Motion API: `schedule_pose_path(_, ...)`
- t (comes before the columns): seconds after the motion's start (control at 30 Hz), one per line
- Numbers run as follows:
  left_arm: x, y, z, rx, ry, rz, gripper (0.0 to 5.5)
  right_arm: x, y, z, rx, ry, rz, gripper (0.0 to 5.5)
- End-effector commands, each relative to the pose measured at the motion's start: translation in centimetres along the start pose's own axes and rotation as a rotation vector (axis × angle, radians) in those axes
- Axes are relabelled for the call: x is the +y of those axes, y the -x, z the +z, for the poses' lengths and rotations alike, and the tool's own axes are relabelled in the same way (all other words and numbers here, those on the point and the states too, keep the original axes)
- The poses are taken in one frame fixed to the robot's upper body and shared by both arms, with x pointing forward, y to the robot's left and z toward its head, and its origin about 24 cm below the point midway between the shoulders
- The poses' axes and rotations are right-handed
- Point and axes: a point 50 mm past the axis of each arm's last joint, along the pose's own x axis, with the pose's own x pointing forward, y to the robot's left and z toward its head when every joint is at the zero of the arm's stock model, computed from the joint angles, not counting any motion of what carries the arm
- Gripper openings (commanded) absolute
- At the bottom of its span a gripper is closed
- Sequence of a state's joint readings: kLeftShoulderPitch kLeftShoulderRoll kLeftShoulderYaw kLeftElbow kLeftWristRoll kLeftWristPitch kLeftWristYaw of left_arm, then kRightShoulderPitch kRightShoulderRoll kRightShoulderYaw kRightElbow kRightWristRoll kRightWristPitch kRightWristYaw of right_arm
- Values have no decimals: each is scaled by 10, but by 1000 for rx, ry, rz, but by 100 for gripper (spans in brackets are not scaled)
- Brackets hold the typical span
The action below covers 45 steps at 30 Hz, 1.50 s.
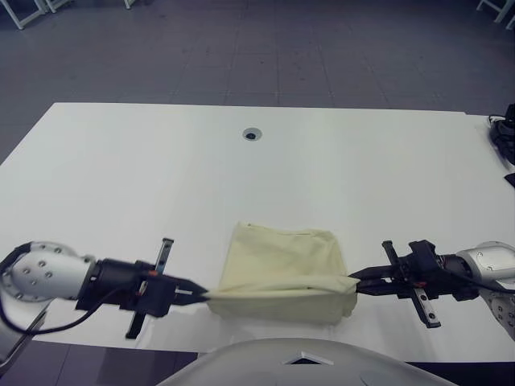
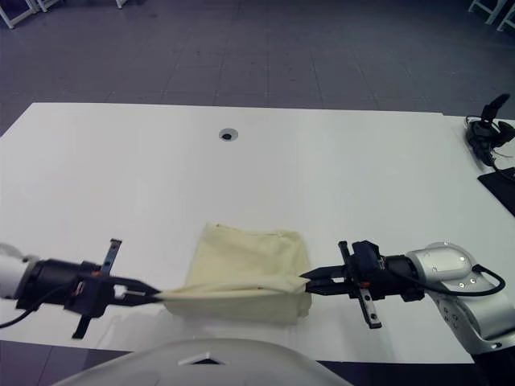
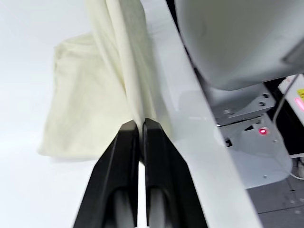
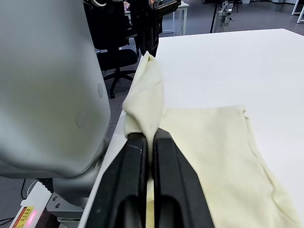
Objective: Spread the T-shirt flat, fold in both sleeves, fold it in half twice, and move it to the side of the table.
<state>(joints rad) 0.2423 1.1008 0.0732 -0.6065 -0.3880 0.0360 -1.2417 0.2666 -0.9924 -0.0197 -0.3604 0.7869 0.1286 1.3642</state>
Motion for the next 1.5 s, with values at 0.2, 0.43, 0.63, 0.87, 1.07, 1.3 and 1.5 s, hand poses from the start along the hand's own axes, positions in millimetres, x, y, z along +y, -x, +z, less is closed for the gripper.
schedule_pose_path(0.2, 86, -40, -33, 43, -35, 299, 0, -41, 23, -16, 22, 9, -213, 0)
schedule_pose_path(0.43, 86, -60, -46, 42, 4, 269, 0, -61, 19, -23, 18, 14, -278, 0)
schedule_pose_path(0.63, 107, -67, -48, 10, 58, 484, 59, -61, 34, -29, 3, -75, -335, 77)
schedule_pose_path(0.87, 118, -78, -51, -65, 188, 681, 174, -69, 47, -23, -41, -66, -424, 187)
schedule_pose_path(1.07, 113, -93, -61, -66, 274, 769, 272, -77, 16, 0, -71, 56, -323, 280)
schedule_pose_path(1.3, 138, -10, -50, -151, 226, 1481, 385, -97, -69, 9, 50, 413, -285, 389)
schedule_pose_path(1.5, 113, 1, -40, -196, 190, 1615, 479, -123, -117, -4, 340, 755, -199, 479)
